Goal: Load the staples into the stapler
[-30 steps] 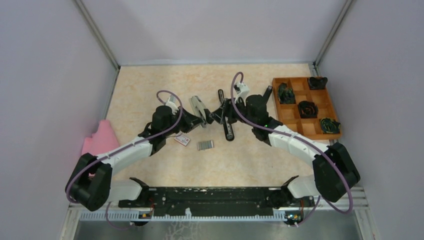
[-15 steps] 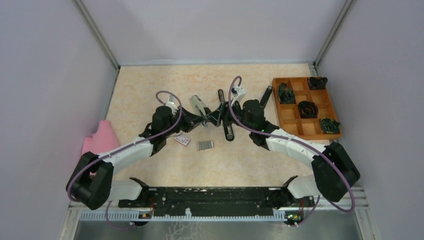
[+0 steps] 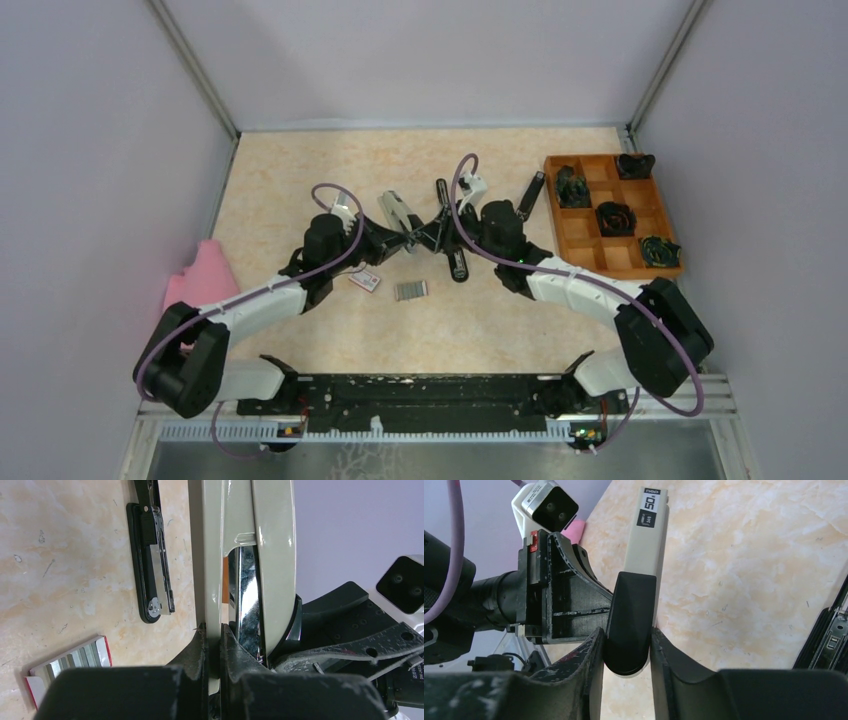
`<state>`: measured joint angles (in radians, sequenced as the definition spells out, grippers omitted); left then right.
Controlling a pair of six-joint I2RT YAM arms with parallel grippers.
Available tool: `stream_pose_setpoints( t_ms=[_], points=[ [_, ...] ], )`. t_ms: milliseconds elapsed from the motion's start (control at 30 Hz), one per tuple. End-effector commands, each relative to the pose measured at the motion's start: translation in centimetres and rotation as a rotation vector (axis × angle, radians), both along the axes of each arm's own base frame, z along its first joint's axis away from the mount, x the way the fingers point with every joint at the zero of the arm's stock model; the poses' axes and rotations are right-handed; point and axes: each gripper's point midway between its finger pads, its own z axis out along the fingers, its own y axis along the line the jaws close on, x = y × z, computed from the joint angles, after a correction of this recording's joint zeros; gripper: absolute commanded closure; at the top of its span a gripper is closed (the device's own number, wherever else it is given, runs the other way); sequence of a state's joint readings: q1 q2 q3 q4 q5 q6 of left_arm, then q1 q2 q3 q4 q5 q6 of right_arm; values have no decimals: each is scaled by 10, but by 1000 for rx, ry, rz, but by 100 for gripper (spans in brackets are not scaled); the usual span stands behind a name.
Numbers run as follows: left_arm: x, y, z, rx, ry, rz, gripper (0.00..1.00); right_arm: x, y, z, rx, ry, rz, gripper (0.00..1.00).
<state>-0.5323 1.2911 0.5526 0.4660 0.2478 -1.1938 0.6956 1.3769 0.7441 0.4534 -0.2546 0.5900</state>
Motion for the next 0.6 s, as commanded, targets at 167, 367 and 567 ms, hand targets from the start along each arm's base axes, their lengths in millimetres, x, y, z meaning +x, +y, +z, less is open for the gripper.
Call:
stream_pose_setpoints(
  t_ms=[167, 367, 567],
  points=[
    [0, 5, 11, 10, -98, -1, 100, 2, -3, 46, 1, -149, -8, 100],
    [-13, 13, -14, 58, -77, -27, 100, 13, -24, 68, -14, -170, -45, 100],
    [-27, 13, -20, 105, -131, -109, 100, 34, -46, 92, -10, -179, -89, 100]
  ],
)
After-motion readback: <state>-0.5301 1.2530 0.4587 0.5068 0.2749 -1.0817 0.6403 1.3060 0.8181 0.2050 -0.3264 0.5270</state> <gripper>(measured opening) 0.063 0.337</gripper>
